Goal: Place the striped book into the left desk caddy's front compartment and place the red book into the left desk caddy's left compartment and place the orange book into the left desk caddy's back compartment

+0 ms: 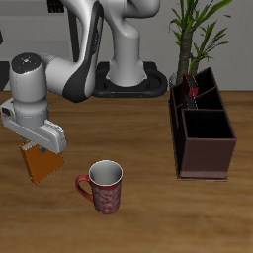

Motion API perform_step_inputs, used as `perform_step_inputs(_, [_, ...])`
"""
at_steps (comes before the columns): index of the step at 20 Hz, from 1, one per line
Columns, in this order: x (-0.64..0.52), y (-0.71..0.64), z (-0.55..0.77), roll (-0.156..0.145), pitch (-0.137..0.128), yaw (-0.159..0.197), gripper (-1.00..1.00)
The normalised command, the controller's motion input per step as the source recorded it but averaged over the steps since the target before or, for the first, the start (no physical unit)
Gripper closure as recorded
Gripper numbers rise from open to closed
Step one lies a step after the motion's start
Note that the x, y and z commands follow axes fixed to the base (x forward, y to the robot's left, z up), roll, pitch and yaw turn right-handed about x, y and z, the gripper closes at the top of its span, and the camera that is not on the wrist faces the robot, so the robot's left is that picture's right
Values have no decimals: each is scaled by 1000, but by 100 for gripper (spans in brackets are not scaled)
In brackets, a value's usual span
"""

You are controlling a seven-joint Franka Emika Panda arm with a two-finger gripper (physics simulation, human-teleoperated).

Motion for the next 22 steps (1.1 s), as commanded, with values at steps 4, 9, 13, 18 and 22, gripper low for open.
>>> perform_step_inputs(4, [-16,31,119,13,-12,13,100])
perform_step_inputs(9, [-86,103,281,4,-25,20,100])
perform_step_inputs(13, [-307,208,358,-44,-67,78,100])
perform_step_inputs(18, [-373,233,201,-12,-50,15,100])
perform_step_inputs(22, [-447,266,336,21,-52,-7,100])
